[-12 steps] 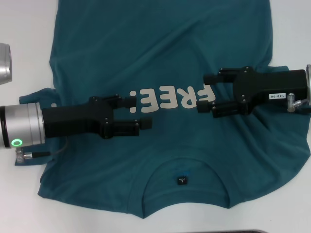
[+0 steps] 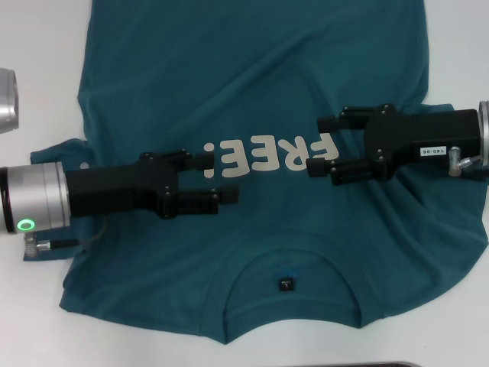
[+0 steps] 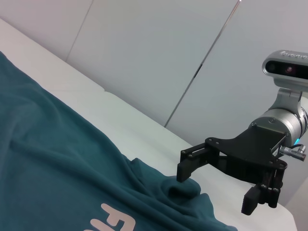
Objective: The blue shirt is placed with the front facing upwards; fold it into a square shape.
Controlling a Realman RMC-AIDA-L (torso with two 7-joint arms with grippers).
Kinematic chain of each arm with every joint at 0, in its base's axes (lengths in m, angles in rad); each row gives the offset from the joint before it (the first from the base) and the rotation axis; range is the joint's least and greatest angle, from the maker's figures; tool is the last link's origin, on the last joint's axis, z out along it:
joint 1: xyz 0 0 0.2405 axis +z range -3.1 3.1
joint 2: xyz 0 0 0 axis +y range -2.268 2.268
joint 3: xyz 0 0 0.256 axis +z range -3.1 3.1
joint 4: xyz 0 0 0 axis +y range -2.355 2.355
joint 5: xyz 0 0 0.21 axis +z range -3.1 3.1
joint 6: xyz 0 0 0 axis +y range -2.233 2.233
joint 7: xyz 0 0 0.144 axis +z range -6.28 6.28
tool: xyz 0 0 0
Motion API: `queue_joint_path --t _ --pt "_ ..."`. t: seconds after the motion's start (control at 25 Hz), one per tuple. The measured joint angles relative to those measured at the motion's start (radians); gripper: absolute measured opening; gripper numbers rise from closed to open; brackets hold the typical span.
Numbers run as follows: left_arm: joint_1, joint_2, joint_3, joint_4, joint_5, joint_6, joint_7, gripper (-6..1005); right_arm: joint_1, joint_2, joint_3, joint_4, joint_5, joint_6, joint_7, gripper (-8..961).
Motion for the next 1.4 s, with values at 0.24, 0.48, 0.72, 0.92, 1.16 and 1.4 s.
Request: queue_joint_path --t 0.24,0.48,0.72,0.92,1.16,1.4 --pt "0.009 0.021 0.0 -0.001 0.006 0.001 -0.029 901 0.004 0.001 0.0 -0.001 0.0 0.003 0.002 915" --pt "0.032 0.094 0.0 -0.003 0.008 -0.001 -0.127 900 0.008 0.001 0.001 -0.002 0.001 0.005 0.006 915" --pt "0.067 0.158 -0.044 -0.004 0.011 -0.011 -0.262 894 0.011 0.006 0.013 0.002 0.004 0.016 0.0 915" --pt "0.103 0.194 -0.065 -0.023 0.011 -0.006 -0.334 866 0.007 0.006 0.024 0.002 0.014 0.017 -0.005 915" --pt "0.135 0.227 -0.066 -0.027 0.04 -0.013 -0.383 832 0.004 0.006 0.025 0.002 0.016 0.016 -0.005 915" --pt "0.144 0.246 -0.125 -0.03 0.105 -0.011 -0.411 828 0.002 0.006 0.025 0.003 0.017 0.012 -0.005 915"
